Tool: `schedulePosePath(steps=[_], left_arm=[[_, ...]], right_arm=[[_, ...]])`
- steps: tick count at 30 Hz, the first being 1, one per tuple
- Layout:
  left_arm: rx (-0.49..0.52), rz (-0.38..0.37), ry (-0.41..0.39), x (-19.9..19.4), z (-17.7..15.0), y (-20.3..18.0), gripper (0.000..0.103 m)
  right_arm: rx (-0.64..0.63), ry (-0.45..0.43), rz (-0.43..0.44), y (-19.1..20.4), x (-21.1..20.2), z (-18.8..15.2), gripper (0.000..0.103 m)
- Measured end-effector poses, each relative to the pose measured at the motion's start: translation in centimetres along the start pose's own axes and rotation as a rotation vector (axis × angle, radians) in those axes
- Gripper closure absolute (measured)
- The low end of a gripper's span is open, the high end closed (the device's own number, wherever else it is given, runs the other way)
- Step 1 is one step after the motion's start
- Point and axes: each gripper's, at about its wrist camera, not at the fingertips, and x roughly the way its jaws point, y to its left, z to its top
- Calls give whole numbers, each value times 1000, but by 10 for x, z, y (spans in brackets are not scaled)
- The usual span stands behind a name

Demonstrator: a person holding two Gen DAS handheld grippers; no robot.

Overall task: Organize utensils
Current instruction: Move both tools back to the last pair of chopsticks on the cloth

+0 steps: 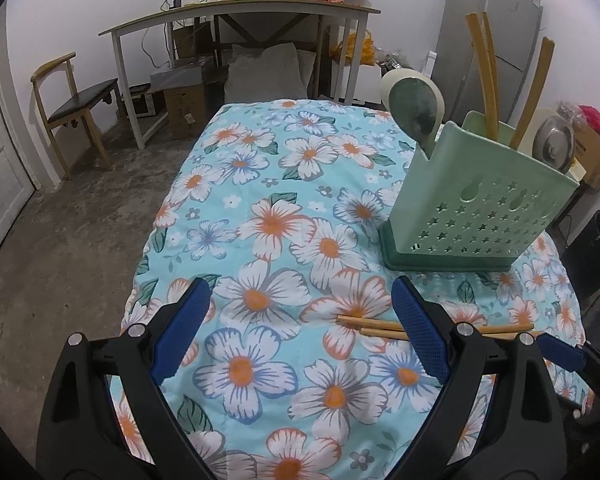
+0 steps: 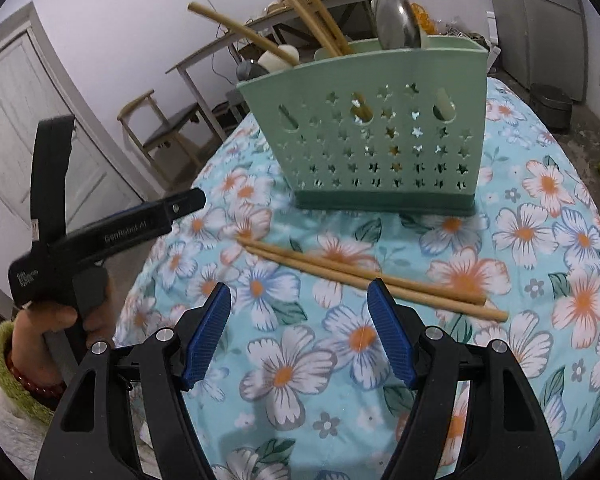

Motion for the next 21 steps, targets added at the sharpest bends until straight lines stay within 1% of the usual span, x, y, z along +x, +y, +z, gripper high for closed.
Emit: schedulePosePath(steps=[3, 12, 16, 21], left_arm=[[7, 7, 10, 3, -2, -1, 15], [33, 37, 17, 13, -9, -7, 15], [37, 18, 8, 13, -16, -5, 15], [37, -51, 6, 9, -27, -3, 15]], right_arm=[[0, 14, -3, 0, 1, -3, 34], [-25, 37, -52, -4, 8, -9, 34], [-37, 37, -69, -5, 9, -12, 34], [-36, 47, -76, -10, 10, -16, 34]])
